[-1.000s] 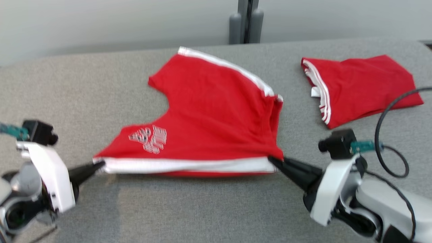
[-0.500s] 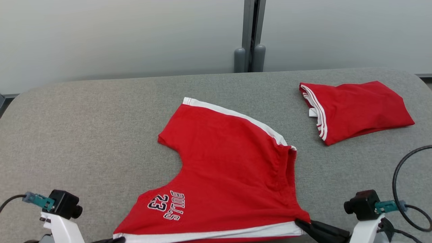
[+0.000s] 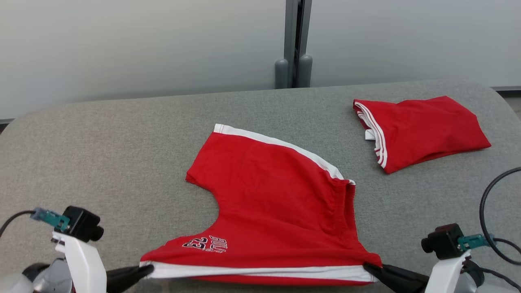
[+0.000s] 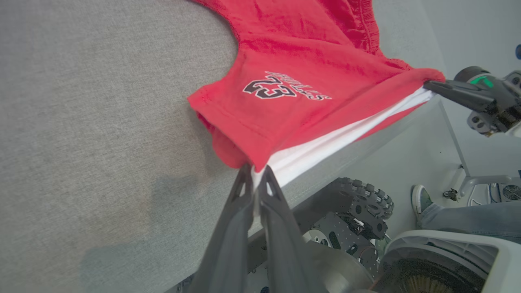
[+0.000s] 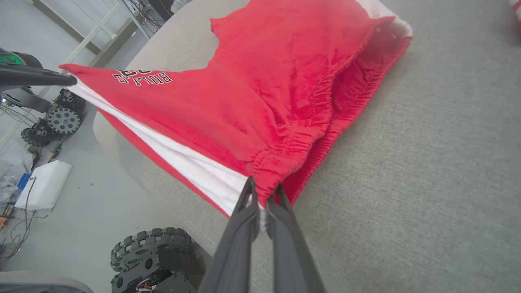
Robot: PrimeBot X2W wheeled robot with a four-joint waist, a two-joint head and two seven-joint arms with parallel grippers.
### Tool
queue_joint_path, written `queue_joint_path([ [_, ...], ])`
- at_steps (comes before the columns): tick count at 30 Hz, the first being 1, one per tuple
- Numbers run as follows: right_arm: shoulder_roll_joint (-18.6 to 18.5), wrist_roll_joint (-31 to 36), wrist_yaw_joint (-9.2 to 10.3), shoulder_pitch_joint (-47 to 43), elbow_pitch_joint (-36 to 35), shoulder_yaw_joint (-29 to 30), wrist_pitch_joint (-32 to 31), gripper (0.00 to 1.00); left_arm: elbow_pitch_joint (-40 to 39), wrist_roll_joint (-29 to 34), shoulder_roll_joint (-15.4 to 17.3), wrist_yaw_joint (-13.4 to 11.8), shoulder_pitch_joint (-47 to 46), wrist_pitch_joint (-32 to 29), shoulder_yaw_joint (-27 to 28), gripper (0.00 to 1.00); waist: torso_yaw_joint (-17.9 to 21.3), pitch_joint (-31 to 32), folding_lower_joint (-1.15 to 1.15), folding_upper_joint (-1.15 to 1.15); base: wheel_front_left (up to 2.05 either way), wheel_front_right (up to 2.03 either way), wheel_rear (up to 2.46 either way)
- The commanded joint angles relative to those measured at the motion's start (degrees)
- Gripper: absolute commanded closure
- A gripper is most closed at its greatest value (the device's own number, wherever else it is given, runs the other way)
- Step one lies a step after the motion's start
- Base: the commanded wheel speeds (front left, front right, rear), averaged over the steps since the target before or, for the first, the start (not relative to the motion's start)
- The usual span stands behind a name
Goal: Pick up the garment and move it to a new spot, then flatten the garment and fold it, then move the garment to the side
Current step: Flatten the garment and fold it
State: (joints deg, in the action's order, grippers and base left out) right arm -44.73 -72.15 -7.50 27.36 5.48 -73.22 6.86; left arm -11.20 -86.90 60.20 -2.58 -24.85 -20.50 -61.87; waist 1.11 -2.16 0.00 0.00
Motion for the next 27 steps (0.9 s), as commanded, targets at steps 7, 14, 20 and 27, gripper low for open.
queue_joint_path([
  [7,1.78,-1.60,0.00,5.55,0.51,1.76,-4.21,1.00,5.23,0.22,-1.35,1.85,-10.00,-7.34,2.87,1.00,1.33,-4.93,0.00,0.00,0.00,0.00,0.00],
  [14,4.61,0.37,0.00,10.87,1.90,3.30,-5.07,1.00,11.87,0.94,-3.88,3.86,-19.28,-12.74,5.31,1.00,3.11,-10.48,0.00,0.00,0.00,0.00,0.00],
  [20,6.63,1.33,0.00,13.51,2.87,4.80,-3.95,1.00,16.11,2.50,-6.15,4.90,-25.02,-15.33,6.19,1.00,4.68,-14.65,0.00,0.00,0.00,0.00,0.00],
  [27,9.12,1.89,-0.01,15.42,3.86,7.42,-0.31,1.00,20.08,3.64,-7.91,5.83,-31.54,-17.90,7.54,1.00,6.71,-19.43,0.00,0.00,0.00,0.00,0.00],
])
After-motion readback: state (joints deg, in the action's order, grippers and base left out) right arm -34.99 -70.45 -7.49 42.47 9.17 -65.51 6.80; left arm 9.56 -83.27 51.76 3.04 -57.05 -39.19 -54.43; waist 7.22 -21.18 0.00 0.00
